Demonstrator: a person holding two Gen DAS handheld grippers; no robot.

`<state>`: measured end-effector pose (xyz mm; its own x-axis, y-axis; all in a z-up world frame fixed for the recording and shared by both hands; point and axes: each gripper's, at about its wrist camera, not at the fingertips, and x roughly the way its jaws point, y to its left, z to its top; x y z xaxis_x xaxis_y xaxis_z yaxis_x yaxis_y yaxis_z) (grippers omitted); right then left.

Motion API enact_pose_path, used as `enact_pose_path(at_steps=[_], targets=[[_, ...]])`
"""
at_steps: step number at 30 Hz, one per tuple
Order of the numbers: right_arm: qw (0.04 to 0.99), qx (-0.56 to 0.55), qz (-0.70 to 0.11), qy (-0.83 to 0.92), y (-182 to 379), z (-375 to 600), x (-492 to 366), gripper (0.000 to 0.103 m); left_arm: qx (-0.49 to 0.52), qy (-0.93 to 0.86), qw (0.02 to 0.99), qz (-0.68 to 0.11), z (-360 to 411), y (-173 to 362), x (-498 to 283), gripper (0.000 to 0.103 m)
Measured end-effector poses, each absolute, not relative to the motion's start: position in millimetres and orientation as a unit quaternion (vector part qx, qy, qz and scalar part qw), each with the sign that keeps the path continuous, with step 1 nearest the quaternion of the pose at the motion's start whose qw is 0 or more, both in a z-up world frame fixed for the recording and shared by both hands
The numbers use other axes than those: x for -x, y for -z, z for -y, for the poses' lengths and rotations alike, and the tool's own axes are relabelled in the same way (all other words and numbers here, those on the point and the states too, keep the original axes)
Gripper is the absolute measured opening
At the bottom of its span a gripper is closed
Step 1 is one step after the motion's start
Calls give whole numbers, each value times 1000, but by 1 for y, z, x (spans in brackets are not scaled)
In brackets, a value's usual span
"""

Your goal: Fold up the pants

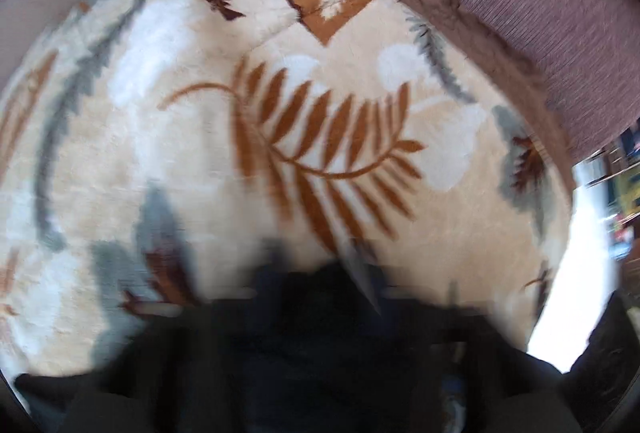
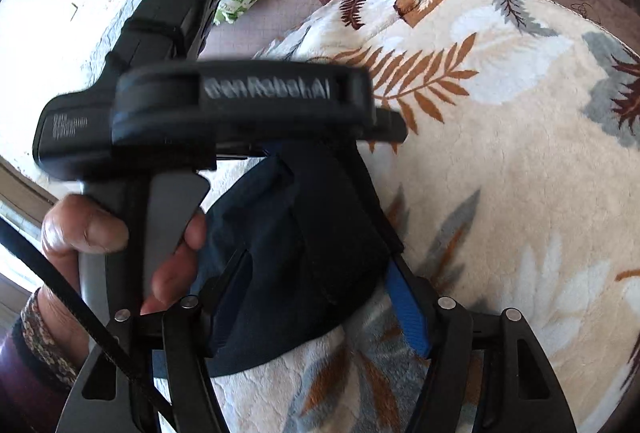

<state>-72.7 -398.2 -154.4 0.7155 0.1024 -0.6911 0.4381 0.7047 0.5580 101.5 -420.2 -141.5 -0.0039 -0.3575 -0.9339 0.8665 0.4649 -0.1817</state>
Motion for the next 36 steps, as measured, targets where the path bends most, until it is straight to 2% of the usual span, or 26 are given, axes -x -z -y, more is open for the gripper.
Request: enact_pose_path(at_steps=[2, 5, 17, 25, 33, 36], targets=[[849, -363, -369, 105, 155, 398, 70, 34, -222, 470, 666, -535, 412, 136, -103, 13], [846, -372, -368, 98, 157, 400, 70, 27, -198, 477, 677, -525, 398, 122, -104, 12], [897, -280, -332, 81, 123, 359, 69, 25, -100, 490, 705, -503, 341, 79, -118, 12], [907, -266, -325, 26, 109, 322, 50, 24, -27, 465, 727, -505, 261, 68, -140, 12], [903, -230, -357, -71, 106, 250, 6, 25, 45, 417, 737, -530, 168, 92, -171, 12], [891, -215, -384, -107, 116, 226, -12, 30, 74, 395, 740, -540, 141, 103, -179, 13]])
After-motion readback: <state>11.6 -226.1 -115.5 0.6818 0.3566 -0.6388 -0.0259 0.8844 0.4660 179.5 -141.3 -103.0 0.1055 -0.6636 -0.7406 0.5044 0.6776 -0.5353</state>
